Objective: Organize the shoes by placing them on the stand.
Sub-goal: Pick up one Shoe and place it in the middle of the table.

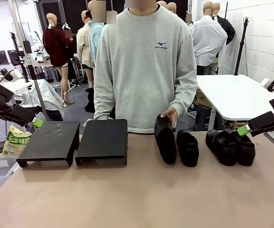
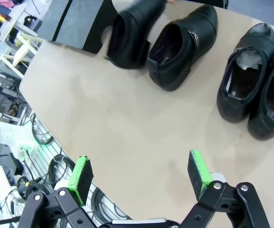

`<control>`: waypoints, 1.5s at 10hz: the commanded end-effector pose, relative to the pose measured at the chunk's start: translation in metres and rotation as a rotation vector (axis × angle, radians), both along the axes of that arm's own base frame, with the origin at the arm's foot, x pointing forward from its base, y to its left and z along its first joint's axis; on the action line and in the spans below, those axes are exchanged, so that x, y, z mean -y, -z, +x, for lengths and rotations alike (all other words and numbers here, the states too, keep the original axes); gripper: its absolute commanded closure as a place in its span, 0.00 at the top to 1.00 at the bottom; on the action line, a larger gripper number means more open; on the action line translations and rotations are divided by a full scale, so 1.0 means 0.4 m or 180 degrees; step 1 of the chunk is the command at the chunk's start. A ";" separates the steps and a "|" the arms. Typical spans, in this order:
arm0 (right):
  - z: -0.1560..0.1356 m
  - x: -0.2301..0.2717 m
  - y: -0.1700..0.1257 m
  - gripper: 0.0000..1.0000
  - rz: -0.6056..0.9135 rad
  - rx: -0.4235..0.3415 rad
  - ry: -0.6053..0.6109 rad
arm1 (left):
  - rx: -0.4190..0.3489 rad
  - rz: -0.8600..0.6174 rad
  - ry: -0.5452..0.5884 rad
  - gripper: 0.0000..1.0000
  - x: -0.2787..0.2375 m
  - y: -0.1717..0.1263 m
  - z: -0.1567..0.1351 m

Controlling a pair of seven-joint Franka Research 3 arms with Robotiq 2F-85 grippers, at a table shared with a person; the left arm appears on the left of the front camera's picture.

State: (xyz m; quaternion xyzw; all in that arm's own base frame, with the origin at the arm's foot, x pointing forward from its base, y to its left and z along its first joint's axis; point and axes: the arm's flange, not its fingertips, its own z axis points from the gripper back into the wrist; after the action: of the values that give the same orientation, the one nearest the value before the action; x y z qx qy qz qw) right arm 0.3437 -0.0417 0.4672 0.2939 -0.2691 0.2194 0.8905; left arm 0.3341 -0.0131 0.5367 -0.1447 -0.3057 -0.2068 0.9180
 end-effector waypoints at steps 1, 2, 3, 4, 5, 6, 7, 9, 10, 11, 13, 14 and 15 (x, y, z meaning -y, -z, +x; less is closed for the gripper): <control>0.009 0.001 0.004 1.00 0.0058 0.0028 -0.0059 | 0.0003 0.0016 -0.0001 1.00 -0.004 0.001 0.000; 0.009 0.001 0.004 1.00 0.0058 0.0028 -0.0059 | 0.0003 0.0016 -0.0001 1.00 -0.004 0.001 0.000; 0.009 0.001 0.004 1.00 0.0058 0.0028 -0.0059 | 0.0003 0.0016 -0.0001 1.00 -0.004 0.001 0.000; 0.009 0.001 0.004 1.00 0.0058 0.0028 -0.0059 | 0.0003 0.0016 -0.0001 1.00 -0.004 0.001 0.000; 0.000 0.000 0.000 1.00 -0.0009 0.0000 -0.0003 | 0.0003 0.0016 -0.0001 1.00 -0.004 0.001 0.000; 0.004 -0.004 -0.005 1.00 -0.0046 -0.0032 -0.0010 | 0.0003 0.0016 -0.0001 1.00 -0.004 0.001 0.000; 0.016 -0.014 -0.011 1.00 -0.0119 -0.0066 0.0018 | 0.0003 0.0016 -0.0001 1.00 -0.004 0.001 0.000; 0.079 -0.054 -0.048 1.00 -0.0527 -0.0026 0.0230 | 0.0003 0.0016 -0.0001 1.00 -0.004 0.001 0.000; 0.136 -0.087 -0.063 1.00 -0.0710 -0.0096 0.0275 | 0.0003 0.0016 -0.0001 1.00 -0.004 0.001 0.000; 0.188 -0.109 -0.069 1.00 -0.0838 -0.0127 0.0398 | 0.0003 0.0016 -0.0001 1.00 -0.004 0.001 0.000; 0.280 -0.164 -0.045 1.00 -0.1065 -0.0425 0.0694 | 0.0003 0.0016 -0.0001 1.00 -0.004 0.001 0.000; 0.323 -0.179 -0.021 1.00 -0.1174 -0.0606 0.0749 | 0.0003 0.0016 -0.0001 1.00 -0.004 0.001 0.000; 0.363 -0.187 0.010 1.00 -0.1256 -0.0754 0.0782 | 0.0003 0.0016 -0.0001 1.00 -0.004 0.001 0.000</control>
State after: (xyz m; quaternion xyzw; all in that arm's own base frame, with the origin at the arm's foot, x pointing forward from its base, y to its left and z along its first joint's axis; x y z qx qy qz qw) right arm 0.4744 0.0311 0.4600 0.1142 -0.1844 0.1398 0.9661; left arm 0.3341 -0.0139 0.5367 -0.1432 -0.3054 -0.2075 0.9182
